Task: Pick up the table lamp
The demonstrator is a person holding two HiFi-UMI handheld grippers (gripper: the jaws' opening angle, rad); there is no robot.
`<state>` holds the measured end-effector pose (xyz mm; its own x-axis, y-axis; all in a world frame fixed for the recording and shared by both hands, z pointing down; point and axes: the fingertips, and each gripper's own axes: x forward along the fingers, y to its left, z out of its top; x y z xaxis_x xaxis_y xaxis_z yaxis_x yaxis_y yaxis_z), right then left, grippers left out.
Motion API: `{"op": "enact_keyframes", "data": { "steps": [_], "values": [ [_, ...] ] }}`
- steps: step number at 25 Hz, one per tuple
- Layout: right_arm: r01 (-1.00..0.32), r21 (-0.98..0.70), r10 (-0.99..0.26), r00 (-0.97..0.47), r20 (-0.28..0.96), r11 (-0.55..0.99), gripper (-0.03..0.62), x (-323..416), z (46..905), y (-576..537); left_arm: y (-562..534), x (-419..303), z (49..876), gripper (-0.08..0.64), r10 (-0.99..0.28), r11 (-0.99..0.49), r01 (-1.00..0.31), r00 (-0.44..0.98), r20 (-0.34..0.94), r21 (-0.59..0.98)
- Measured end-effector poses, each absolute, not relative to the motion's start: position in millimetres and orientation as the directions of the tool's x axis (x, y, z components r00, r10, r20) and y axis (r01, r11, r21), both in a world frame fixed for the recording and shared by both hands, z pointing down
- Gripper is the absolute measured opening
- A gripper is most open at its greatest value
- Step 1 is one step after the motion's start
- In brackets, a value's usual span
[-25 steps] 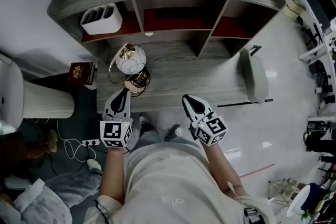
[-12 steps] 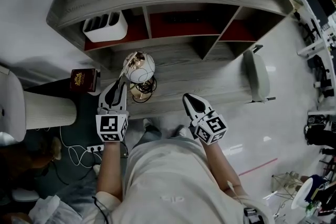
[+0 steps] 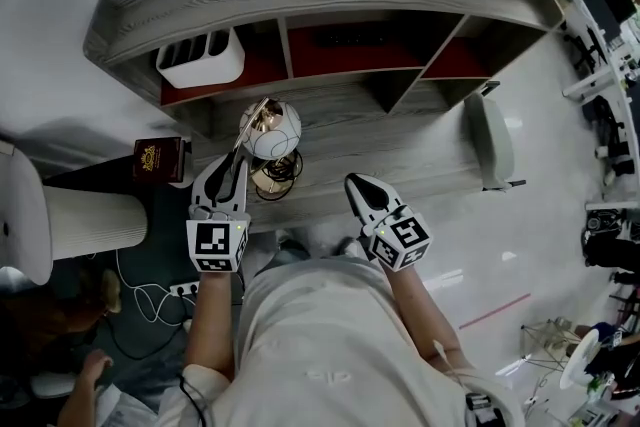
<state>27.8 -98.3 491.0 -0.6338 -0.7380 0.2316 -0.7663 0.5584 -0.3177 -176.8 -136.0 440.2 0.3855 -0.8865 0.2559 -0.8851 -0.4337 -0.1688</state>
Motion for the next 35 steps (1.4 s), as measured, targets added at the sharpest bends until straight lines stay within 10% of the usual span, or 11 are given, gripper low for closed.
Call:
{"op": "enact_keyframes", "data": {
  "steps": [35],
  "values": [
    [-0.741, -0.333, -0.706, -0.665, 0.243, 0.584, 0.035, 35.5, 498.3, -99.0, -122.8, -176.5, 438.6, 0.115, -0.912, -0.381, -0.906, 0.336, 0.234, -0.184]
  ]
}}
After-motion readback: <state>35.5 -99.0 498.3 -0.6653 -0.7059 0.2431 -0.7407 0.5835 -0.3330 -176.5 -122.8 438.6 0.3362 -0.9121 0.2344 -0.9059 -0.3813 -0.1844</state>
